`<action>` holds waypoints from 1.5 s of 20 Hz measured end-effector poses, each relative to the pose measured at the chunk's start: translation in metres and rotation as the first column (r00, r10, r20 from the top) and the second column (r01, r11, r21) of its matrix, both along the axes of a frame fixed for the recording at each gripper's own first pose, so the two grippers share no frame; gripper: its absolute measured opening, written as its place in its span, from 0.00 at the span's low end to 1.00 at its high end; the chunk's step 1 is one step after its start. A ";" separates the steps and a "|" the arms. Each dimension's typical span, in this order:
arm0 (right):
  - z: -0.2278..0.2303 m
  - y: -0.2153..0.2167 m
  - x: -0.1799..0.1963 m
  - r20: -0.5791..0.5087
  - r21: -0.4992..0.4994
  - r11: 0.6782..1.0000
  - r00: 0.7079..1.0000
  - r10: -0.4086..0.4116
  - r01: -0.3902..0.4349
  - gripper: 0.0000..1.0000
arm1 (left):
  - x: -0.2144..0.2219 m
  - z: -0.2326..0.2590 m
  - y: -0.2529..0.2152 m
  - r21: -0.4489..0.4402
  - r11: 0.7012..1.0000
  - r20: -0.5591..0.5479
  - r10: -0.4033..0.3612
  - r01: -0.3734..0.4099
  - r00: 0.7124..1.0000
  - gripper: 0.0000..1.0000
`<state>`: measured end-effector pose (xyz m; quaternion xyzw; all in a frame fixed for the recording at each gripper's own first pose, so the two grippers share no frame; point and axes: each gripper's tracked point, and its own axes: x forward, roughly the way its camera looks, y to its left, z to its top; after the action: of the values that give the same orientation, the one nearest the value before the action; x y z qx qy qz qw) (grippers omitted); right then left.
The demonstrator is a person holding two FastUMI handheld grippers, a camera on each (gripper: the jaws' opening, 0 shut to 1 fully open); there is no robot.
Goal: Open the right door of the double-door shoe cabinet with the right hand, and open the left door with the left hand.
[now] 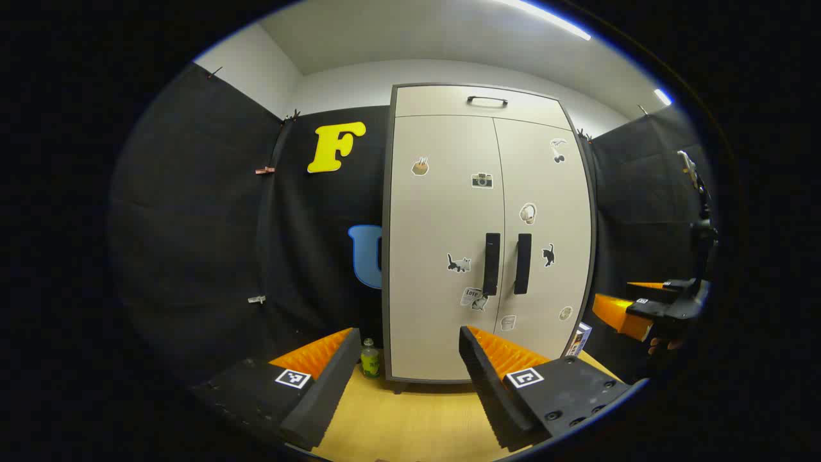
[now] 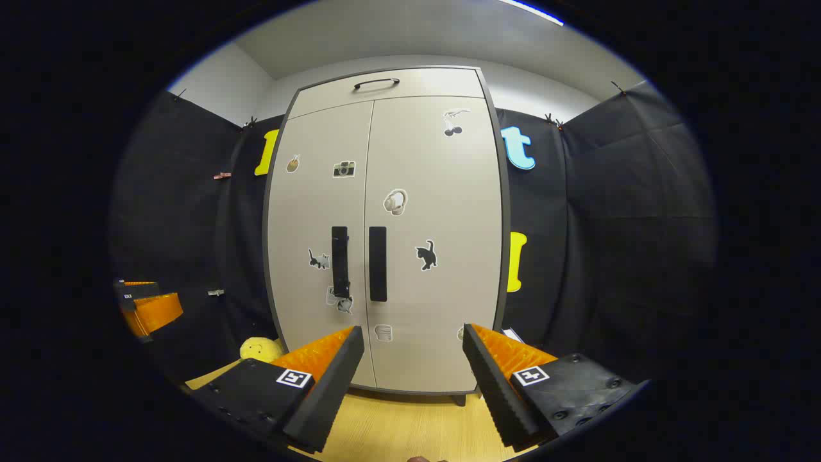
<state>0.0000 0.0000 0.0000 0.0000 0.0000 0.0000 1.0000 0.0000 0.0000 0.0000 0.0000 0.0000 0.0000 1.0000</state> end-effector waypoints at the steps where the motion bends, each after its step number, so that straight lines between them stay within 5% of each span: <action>1: -0.001 -0.003 0.001 0.001 0.003 1.000 1.000 0.002 -0.002 0.98 | 0.003 0.004 -0.002 -0.012 1.000 0.005 0.002 -0.002 1.000 0.95; 13: 0.004 -0.001 0.012 -0.045 0.092 0.988 0.992 -0.122 0.125 0.99 | 0.039 0.012 0.011 0.079 0.993 0.015 -0.088 0.086 0.996 0.95; 22: -0.002 0.001 0.013 -0.070 0.081 0.962 0.964 -0.256 0.261 0.99 | 0.061 0.004 0.012 0.060 0.965 0.025 -0.255 0.254 0.967 0.95; 30: 0.011 0.000 0.055 -0.092 0.089 0.975 0.977 -0.193 0.201 0.99 | 0.072 -0.026 -0.013 -0.019 0.963 -0.035 -0.269 0.268 0.963 0.95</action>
<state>0.0555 -0.0004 0.0114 0.0490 0.0413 -0.0994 0.9930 0.0716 -0.0133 -0.0259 -0.0070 0.0189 -0.1356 0.9906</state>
